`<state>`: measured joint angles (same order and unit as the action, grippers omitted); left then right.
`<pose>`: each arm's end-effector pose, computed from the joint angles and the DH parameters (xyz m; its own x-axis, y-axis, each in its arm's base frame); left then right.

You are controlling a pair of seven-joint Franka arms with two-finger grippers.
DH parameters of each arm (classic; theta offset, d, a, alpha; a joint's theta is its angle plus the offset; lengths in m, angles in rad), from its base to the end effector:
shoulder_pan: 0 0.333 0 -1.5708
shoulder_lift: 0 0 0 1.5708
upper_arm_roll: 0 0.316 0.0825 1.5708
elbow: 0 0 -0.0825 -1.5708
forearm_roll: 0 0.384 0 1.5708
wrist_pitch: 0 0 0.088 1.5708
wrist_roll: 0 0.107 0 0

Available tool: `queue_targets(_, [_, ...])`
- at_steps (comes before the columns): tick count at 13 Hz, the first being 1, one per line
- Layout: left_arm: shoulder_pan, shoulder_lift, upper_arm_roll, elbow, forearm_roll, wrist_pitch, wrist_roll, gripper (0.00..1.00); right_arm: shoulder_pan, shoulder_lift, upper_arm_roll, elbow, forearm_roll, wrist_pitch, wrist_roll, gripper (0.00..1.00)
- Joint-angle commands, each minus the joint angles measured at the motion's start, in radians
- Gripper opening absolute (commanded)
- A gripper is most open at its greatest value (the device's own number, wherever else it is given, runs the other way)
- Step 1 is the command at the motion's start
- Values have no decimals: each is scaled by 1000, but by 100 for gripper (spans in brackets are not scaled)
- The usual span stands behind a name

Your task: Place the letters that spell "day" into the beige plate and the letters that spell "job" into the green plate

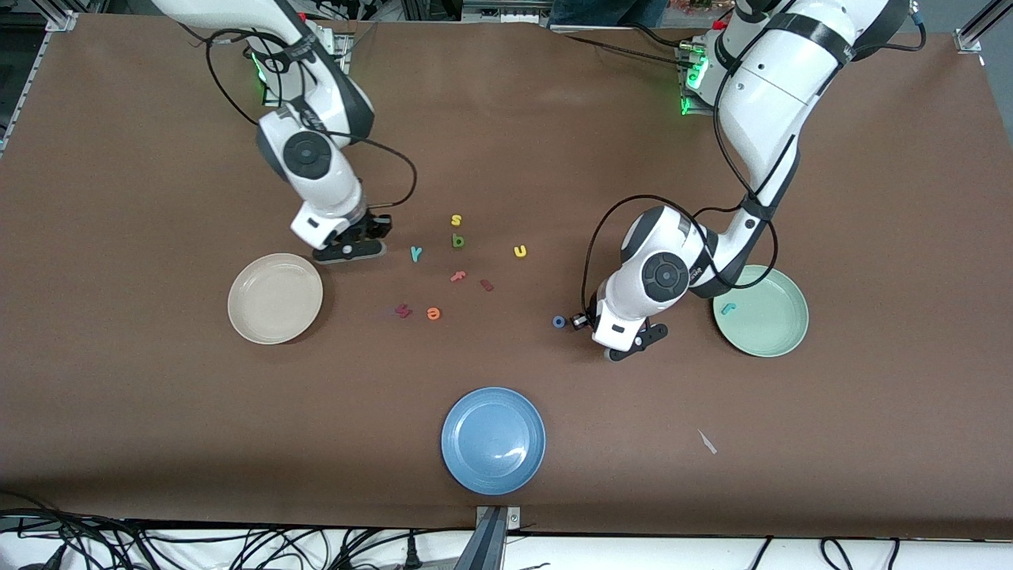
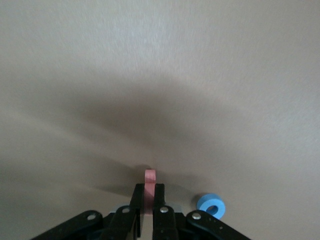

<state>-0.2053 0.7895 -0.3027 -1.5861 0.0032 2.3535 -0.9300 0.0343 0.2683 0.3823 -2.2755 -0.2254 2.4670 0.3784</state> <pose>0.6234 -0.3141 0.1880 0.8675 0.4686 -0.1669 0.4902 -0.8624 0.1265 0.4826 0.2167 0.2417 0.9779 0.2059 -0.0365 0.2075 -0.9770 0.0491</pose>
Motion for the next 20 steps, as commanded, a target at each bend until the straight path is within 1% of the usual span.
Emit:
queue_targets(1, [68,-99,-10,3,23,-147,8,0,-36,-37,-63,-4,0,-23,-192,12])
queue_targets(3, [150,-165,-27,-1,-2,-293,126,0,-36,-37,-152,8,3,-23,-368,12])
queue_targets(5, [234,-216,-29,-5,-32,-483,294,0,-43,-31,-207,22,3,-22,-473,12])
queue_targets(6, [274,-236,-27,-12,-34,-559,383,0,-51,-20,-232,33,1,-22,-519,13])
queue_targets(8, [366,-248,-27,-18,-32,-641,531,0,-76,3,-247,36,3,-10,-573,16])
queue_targets(9, [400,-248,-26,-34,-22,-651,581,0,-85,12,-247,36,3,1,-573,31])
queue_targets(10, [438,-237,-24,-44,-9,-646,627,0,-85,15,-247,36,4,9,-572,65])
queue_targets(11, [483,-221,-24,-49,24,-642,687,0,-85,16,-247,36,4,9,-570,79])
queue_targets(12, [515,-205,-24,-49,50,-640,741,0,-85,16,-247,36,6,9,-561,89])
queue_targets(13, [535,-194,-24,-52,54,-637,772,0,-83,16,-243,37,21,7,-556,90])
queue_targets(14, [552,-191,-24,-52,54,-614,784,0,-83,22,-241,39,58,7,-540,90])
queue_targets(15, [550,-182,-24,-51,54,-594,786,0,-82,47,-234,60,110,3,-530,90])
queue_targets(16, [552,-174,-24,-51,54,-571,786,0,-77,54,-196,82,145,-5,-506,90])
queue_targets(17, [552,-171,-24,-52,52,-565,784,4,-76,57,-147,100,152,-25,-448,90])
queue_targets(18, [552,-170,-24,-52,51,-565,783,28,-73,66,-104,114,149,-39,-376,90])
queue_targets(19, [552,-170,-24,-51,51,-565,780,74,-70,71,-50,120,149,-42,-290,90])
queue_targets(20, [552,-173,-24,-48,51,-569,778,100,-45,81,-25,120,149,-42,-217,90])
